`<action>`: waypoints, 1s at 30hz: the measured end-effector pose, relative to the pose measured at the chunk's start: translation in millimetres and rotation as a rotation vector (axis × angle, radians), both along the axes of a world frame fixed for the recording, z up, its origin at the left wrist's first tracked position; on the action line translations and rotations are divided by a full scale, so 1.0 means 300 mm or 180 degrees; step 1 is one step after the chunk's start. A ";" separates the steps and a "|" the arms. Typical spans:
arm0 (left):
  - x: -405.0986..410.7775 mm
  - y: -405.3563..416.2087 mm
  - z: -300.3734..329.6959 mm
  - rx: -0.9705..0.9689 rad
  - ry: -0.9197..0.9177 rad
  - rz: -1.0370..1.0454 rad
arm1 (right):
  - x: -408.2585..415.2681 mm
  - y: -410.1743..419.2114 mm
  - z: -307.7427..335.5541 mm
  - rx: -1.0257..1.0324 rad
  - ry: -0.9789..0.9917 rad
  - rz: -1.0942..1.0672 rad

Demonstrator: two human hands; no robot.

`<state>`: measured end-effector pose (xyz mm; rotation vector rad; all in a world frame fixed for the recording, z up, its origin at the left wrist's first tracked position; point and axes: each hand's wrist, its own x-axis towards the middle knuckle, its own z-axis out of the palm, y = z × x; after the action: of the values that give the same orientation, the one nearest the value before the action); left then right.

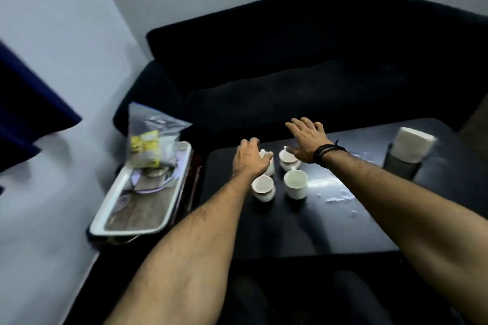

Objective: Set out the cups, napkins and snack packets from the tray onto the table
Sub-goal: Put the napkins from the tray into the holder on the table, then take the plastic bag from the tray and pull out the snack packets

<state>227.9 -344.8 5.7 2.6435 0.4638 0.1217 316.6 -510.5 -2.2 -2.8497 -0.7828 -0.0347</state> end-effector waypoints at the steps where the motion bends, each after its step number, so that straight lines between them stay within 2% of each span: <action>1: -0.030 0.058 0.011 0.0086 -0.0009 0.0078 | -0.018 0.063 0.002 -0.0025 0.0026 0.0112; 5: -0.179 0.318 0.038 0.0348 0.0069 0.0432 | -0.103 0.350 0.026 -0.0020 0.0063 0.0551; 10: -0.366 0.587 0.010 0.0347 0.0165 0.0828 | -0.224 0.669 0.017 0.0055 0.0177 0.0977; 18: -0.473 0.785 -0.104 0.0263 0.0435 0.1083 | -0.314 0.953 -0.058 -0.0069 0.0426 0.1280; 22: -0.424 0.832 -0.170 0.0181 0.0627 0.1124 | -0.265 1.032 -0.090 0.0010 0.0593 0.1168; 30: -0.267 0.889 -0.326 -0.0014 0.0763 0.1131 | -0.087 1.176 -0.163 0.0507 0.1134 0.0504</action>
<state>147.7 -78.2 -92.0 2.5561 1.0100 -0.0884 290.5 -157.7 -51.0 -2.5324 -0.8764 0.4014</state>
